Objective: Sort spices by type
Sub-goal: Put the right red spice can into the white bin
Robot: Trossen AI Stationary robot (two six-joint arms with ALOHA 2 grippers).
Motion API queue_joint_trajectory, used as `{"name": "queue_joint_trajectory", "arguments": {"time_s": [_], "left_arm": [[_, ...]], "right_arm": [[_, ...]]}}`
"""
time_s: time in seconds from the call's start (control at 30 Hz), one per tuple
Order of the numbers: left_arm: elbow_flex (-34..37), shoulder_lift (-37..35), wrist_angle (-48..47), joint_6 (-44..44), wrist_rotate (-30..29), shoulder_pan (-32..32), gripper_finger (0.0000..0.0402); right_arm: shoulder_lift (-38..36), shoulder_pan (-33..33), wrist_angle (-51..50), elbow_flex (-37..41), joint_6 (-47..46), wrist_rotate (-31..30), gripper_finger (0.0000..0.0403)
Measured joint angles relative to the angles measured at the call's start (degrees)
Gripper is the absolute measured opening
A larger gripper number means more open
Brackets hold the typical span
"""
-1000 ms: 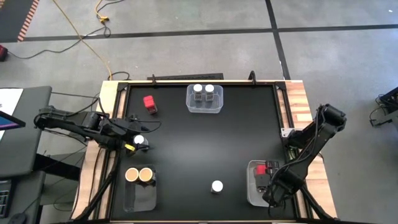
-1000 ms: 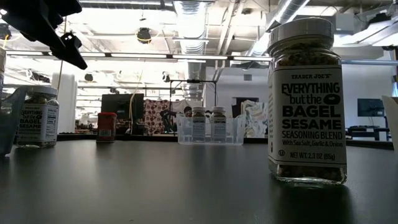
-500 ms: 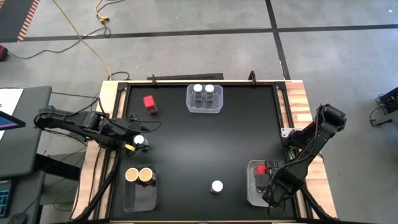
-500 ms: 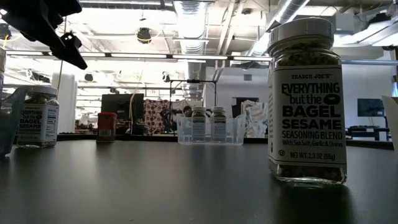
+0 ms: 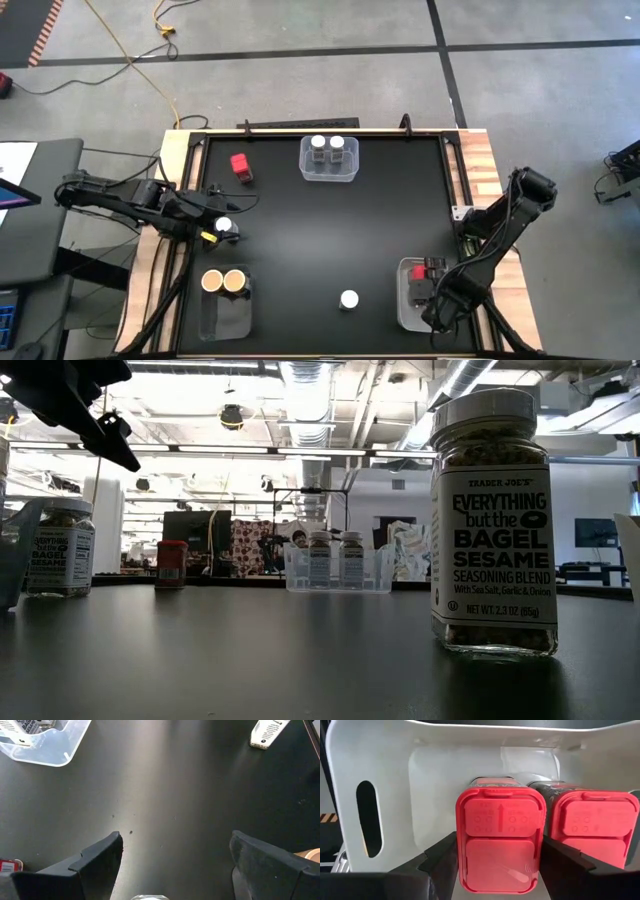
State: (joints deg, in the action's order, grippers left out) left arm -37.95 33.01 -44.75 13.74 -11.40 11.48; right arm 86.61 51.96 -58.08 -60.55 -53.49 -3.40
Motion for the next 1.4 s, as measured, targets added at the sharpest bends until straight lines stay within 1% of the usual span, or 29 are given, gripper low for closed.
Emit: {"name": "queue_joint_trajectory", "arguments": {"time_s": [0.33,0.63,1.4], "left_arm": [[0.00,-0.02,0.00,0.00,0.00,0.00,0.0353],[0.00,-0.01,0.00,0.00,0.00,0.00,0.0353],[0.00,-0.02,0.02,0.00,0.02,0.00,0.0353]], "right_arm": [[0.00,0.00,-0.18,0.00,-0.30,0.06,0.0270],[0.00,0.00,-0.38,0.00,-1.95,1.51,0.0271],[0.00,0.00,-0.18,0.00,-2.17,0.68,0.0271]]}}
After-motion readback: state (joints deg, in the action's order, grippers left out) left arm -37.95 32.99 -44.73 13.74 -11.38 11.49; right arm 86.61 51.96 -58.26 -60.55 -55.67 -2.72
